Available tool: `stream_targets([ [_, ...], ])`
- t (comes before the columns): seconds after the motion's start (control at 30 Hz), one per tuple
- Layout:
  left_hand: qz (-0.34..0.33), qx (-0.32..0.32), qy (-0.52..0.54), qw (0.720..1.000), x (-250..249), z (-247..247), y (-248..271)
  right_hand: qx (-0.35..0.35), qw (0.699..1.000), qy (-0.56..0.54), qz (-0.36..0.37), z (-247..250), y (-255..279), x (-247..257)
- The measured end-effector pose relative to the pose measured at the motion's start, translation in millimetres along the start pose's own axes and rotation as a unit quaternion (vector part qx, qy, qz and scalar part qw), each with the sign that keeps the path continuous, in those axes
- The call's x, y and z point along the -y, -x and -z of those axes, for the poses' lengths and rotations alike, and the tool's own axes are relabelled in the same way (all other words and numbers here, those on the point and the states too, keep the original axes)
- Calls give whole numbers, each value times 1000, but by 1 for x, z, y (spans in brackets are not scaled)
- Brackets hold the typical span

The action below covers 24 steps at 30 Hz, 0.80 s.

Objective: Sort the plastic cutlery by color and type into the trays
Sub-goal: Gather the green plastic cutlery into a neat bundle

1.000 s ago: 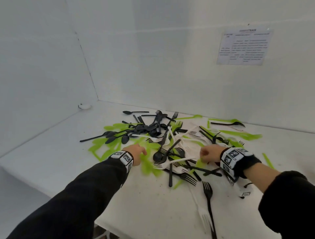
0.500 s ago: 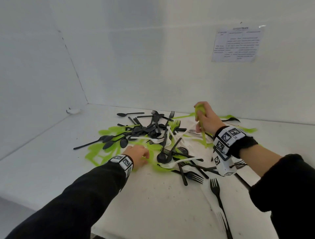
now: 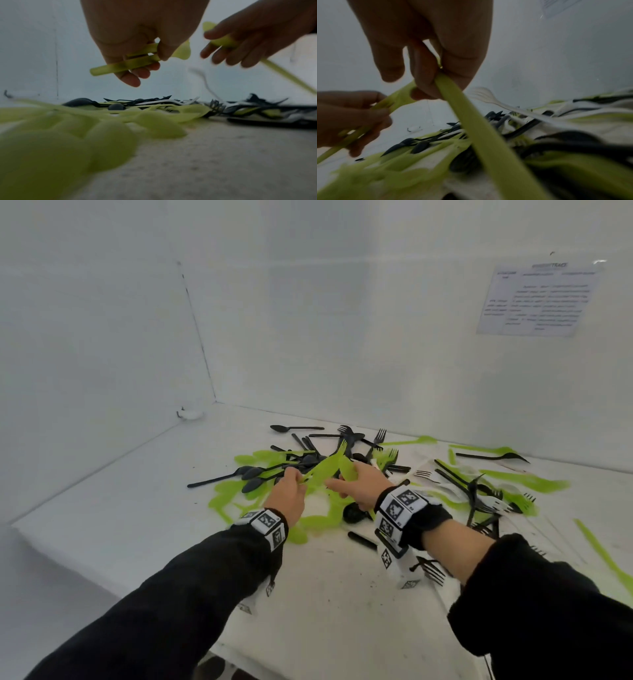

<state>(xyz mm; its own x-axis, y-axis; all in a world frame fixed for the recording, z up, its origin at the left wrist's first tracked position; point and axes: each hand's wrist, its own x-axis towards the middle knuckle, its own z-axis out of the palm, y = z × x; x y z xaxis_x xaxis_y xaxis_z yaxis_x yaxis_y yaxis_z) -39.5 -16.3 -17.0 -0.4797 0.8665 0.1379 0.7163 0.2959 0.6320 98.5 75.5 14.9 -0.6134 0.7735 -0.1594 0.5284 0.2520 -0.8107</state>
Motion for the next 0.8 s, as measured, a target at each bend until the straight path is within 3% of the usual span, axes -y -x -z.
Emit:
stream_targets([
  [0.07, -4, 5, 59, 998, -8, -6, 4, -34, 999, -17, -4, -18, -9, 4],
  [0.2, -10, 15, 189, 982, -17, -22, 14, -80, 981, -174, 21, -40, -28, 4],
  [0.3, 53, 2, 282, 958, -15, -25, 15, -100, 968, -230, 34, -42, -31, 5],
  [0.37, 104, -14, 285, 953, -11, -22, 14, -127, 965, -226, 40, -38, -34, 4],
  [0.43, 110, -39, 180, 977, -2, -18, 10, -160, 966, -199, 30, -31, -37, 4],
  [0.53, 96, -13, -6, 995, 13, -11, -1, -155, 950, -269, -15, -22, -35, 0],
  [0.7, 116, 46, -111, 986, 26, -10, -11, -134, 977, -157, -50, -12, -34, -21],
  [0.8, 85, 91, -233, 964, 23, -14, -7, -119, 970, -196, -83, -9, -36, -31],
])
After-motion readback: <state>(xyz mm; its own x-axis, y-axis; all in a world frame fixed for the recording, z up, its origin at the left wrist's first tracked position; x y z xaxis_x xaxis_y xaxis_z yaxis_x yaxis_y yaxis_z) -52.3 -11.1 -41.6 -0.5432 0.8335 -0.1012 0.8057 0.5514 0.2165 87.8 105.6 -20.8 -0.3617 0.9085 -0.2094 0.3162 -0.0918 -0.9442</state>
